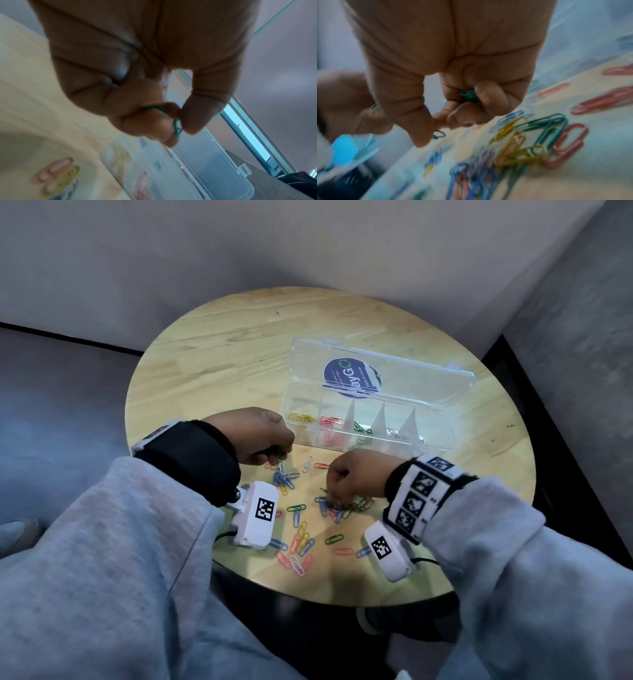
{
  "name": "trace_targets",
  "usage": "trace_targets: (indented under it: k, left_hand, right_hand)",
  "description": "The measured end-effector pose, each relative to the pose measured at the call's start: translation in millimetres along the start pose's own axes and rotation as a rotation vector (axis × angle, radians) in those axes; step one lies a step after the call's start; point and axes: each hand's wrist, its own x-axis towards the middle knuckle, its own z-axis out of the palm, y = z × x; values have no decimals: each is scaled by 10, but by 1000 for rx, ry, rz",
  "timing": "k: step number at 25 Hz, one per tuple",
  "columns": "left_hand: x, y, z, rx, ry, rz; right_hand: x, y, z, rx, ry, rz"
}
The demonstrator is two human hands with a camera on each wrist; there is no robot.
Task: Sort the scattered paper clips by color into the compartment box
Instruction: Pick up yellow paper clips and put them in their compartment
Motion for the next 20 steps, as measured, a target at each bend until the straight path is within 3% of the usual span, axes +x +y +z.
trace_targets:
  k: [6,10,13,14,16,18,20]
  left_hand:
    - [-28,67,140,-263,-52,9]
    - [-6,48,184,-391,-172,-28]
    - [19,70,214,-460,-213,-40]
    - [37,69,227,-377,-173,-42]
    - [83,37,263,13,-68,-21]
    - [118,-30,293,474,-34,21]
    - [101,-64,332,645,-40,31]
  right_hand:
    - [-105,400,-92,848,116,103]
    - [-181,523,-82,1169,132,154]
    - [-209,553,-44,1165,150,244]
    - [-206,553,-34,1160,152,266]
    - [-207,550,-23,1087,144,260]
    - [-197,554,-32,728,146,220]
    - [-213,532,-37,294,156,212]
